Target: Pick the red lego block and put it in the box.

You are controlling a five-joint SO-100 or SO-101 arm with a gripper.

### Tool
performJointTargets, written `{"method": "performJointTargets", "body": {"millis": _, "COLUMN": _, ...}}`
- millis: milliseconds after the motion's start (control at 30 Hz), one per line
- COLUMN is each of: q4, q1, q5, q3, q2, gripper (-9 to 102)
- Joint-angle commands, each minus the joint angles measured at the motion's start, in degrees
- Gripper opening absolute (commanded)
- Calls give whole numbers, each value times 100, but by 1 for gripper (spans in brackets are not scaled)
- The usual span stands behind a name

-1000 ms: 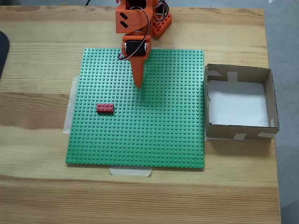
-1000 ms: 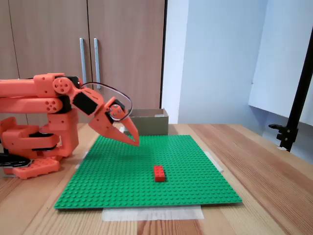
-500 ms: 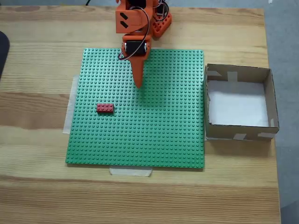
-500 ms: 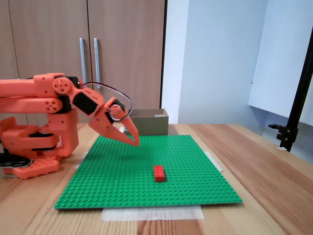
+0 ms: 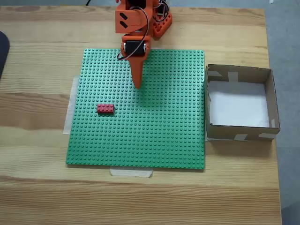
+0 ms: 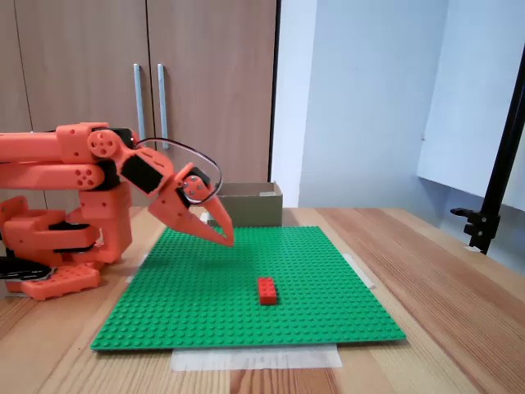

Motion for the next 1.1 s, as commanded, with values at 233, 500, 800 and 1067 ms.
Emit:
{"method": "performJointTargets", "body": {"millis": 233, "q4": 396, "q1": 44, "q5": -448, "q3": -2197, "q2": -1749, "gripper": -1}}
{"method": "performJointTargets", "body": {"millis": 500, "q4": 1072, "q1": 193, "q5": -149, "q3": -4254, "q2": -3577, "gripper": -1}}
{"method": "performJointTargets", "body": {"millis": 800, "q4": 1775, "q1": 800, "q5": -272, "q3": -6196, "q2": -5071, "gripper": -1}}
{"method": "performJointTargets", "body": {"millis": 1067, "q4": 2637, "q1": 1187, "q5": -747, "q3": -7567, "q2": -5968, "gripper": -1}}
